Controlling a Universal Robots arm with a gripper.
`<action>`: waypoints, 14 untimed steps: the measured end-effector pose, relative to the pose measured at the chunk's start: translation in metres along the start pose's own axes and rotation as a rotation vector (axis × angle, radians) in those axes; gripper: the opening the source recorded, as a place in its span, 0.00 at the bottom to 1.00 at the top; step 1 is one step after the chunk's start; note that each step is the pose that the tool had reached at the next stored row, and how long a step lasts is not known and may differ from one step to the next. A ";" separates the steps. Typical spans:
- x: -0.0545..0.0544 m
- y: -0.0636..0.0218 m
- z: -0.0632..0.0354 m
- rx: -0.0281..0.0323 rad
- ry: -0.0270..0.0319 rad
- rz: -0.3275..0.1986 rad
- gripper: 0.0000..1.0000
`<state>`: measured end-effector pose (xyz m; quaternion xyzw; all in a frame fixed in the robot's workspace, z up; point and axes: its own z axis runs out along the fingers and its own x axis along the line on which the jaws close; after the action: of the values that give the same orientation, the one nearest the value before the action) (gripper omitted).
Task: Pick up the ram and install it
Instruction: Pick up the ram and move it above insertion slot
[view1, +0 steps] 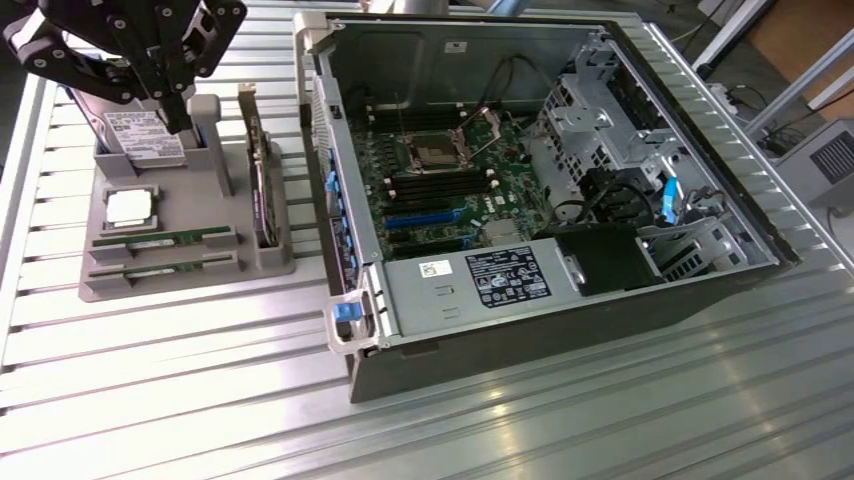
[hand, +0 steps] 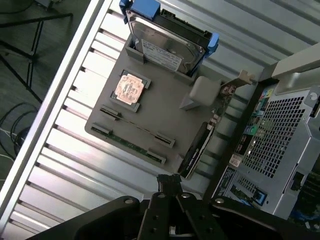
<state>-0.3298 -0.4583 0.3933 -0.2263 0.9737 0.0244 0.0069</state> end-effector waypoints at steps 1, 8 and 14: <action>0.000 0.0000 0.0000 -0.0003 0.0005 -0.010 0.10; 0.000 0.0000 0.0000 -0.0019 0.0034 -0.076 0.10; 0.000 0.0000 0.0000 -0.0034 0.0060 -0.134 0.10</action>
<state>-0.3298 -0.4582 0.3933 -0.2911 0.9563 0.0248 0.0052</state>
